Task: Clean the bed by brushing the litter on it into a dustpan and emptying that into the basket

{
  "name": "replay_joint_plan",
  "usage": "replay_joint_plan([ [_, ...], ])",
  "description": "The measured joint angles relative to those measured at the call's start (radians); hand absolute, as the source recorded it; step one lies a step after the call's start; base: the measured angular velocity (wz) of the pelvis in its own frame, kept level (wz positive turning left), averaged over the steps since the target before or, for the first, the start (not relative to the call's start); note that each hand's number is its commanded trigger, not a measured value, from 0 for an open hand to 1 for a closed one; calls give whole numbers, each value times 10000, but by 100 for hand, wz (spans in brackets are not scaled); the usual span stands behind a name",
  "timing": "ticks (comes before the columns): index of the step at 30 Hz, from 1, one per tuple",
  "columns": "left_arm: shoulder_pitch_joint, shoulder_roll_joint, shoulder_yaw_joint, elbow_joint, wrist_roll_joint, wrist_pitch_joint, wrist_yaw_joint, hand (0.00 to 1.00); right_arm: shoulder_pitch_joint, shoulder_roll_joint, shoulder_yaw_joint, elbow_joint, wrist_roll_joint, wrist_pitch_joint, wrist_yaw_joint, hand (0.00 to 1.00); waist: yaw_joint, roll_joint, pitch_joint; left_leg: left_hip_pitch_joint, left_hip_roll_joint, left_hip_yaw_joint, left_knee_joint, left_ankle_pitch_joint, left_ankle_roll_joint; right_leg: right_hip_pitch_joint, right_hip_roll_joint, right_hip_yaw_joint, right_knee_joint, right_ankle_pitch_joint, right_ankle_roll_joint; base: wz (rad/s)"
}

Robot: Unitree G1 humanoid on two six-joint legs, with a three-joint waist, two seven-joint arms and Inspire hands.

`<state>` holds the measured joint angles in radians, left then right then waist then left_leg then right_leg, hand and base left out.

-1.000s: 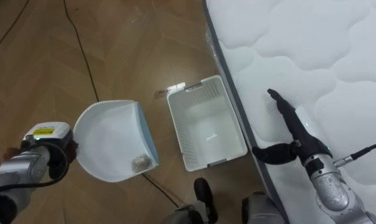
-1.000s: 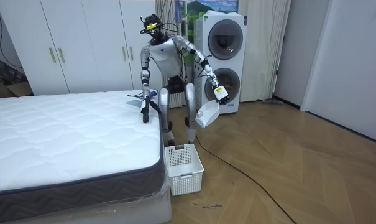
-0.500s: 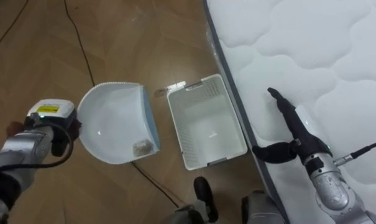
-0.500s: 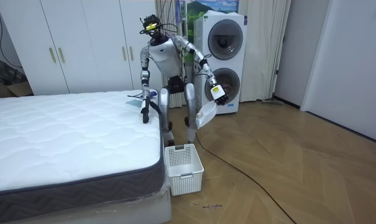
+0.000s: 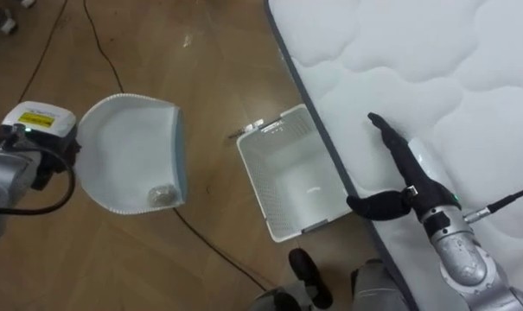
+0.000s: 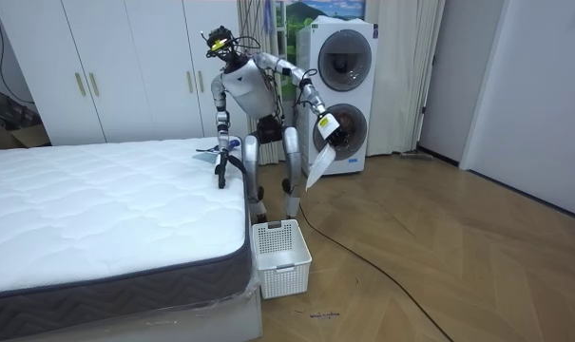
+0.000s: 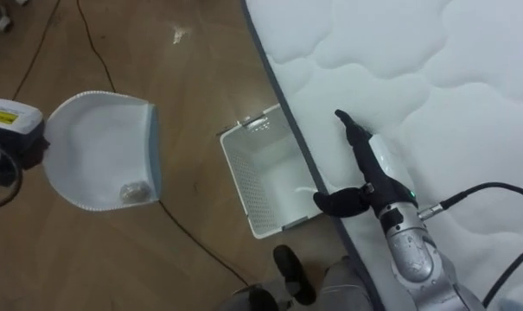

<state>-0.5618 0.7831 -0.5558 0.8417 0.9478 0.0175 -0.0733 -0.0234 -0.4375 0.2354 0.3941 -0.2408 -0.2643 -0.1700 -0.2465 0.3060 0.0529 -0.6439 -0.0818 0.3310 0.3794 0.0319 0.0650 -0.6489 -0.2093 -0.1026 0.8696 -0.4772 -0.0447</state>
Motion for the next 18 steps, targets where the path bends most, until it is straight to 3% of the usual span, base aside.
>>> replay_joint_plan([
  [11, -3, 32, -31, 66, 66, 11, -3, 100, -57, 5, -9, 16, 95, 1, 136, 0, 6, -128, 84, -54, 17, 21, 28, -1, -1, -109, -65, -17, -20, -15, 4, 0],
  [18, -64, 424, -36, -104, 1363, 15, -4, 100, -160, 12, -5, -5, -39, 0, 220, 0, -82, -122, 79, -84, 130, 533, 103, -1, 0, -142, -76, 18, -18, -11, 4, 0],
])
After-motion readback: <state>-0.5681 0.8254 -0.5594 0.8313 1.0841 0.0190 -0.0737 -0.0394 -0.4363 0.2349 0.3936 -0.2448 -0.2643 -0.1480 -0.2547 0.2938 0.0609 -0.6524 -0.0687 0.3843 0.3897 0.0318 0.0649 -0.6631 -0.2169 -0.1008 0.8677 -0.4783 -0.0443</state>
